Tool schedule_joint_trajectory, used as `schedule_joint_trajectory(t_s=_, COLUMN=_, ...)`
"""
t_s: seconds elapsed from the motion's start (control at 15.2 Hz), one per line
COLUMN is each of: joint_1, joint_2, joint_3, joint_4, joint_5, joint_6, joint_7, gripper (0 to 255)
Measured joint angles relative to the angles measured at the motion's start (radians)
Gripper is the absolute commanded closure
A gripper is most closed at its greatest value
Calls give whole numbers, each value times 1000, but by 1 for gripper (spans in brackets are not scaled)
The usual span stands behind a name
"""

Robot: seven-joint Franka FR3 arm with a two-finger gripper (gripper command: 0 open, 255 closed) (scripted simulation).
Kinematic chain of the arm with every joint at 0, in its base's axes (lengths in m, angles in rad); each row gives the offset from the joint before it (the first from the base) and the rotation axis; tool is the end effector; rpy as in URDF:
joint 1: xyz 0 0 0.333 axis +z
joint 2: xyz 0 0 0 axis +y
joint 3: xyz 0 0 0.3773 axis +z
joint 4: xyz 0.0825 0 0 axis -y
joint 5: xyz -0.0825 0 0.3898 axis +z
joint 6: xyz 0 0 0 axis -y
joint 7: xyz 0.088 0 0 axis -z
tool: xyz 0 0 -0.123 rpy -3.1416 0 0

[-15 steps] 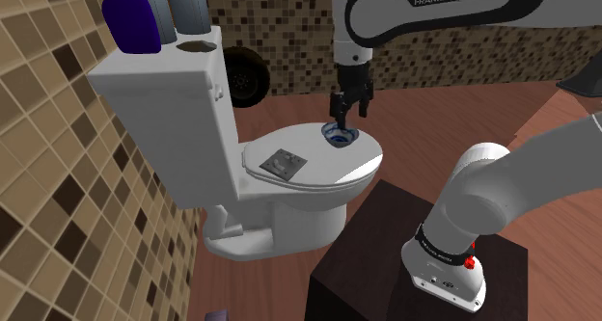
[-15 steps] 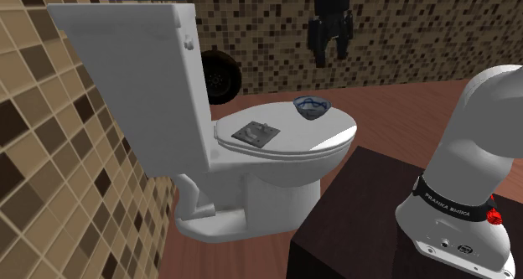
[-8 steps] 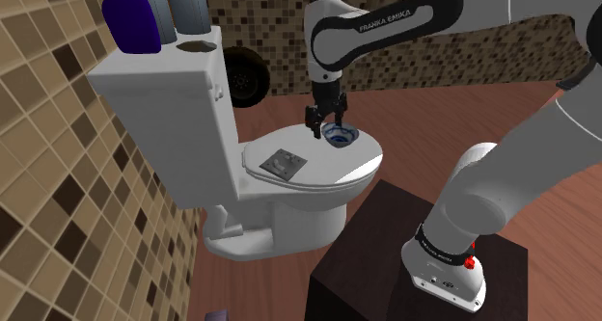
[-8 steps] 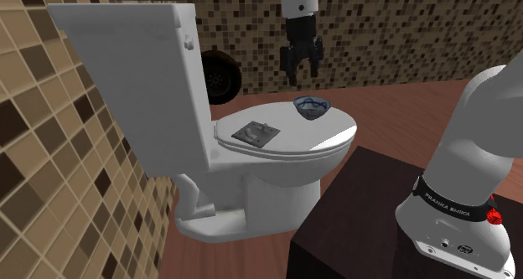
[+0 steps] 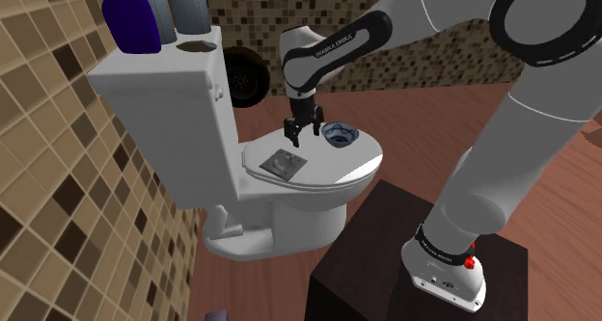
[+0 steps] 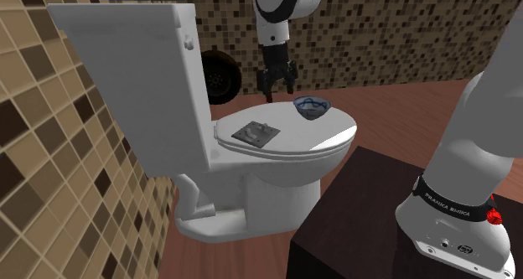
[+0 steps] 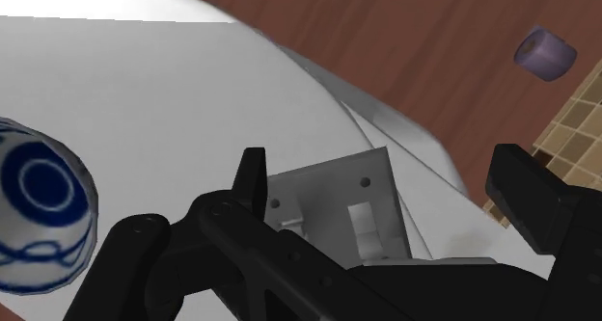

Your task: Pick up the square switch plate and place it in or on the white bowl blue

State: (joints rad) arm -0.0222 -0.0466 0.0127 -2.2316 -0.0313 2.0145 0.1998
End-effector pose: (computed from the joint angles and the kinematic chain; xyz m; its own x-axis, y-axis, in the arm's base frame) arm 0.4968 -0.0070 0.4204 0.9675 -0.1945 -0.1613 -0.1872 -0.9805 0.0594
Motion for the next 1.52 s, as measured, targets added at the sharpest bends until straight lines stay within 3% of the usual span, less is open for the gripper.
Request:
schedule_joint_trajectory(t_s=0.53, joint_1=2, joint_2=310, joint_3=-1, joint_4=209, joint_5=-5, joint_6=100, joint_7=19, gripper=0)
schedule_joint_trajectory(t_s=1.06, joint_1=3, joint_2=627, joint_3=-5, joint_4=523, joint_5=-6, joint_6=102, joint_7=27, gripper=0)
schedule_joint_trajectory(t_s=1.52, joint_1=3, joint_2=692, joint_3=-6, joint_4=521, joint_5=-8, joint_6=169, joint_7=30, gripper=0)
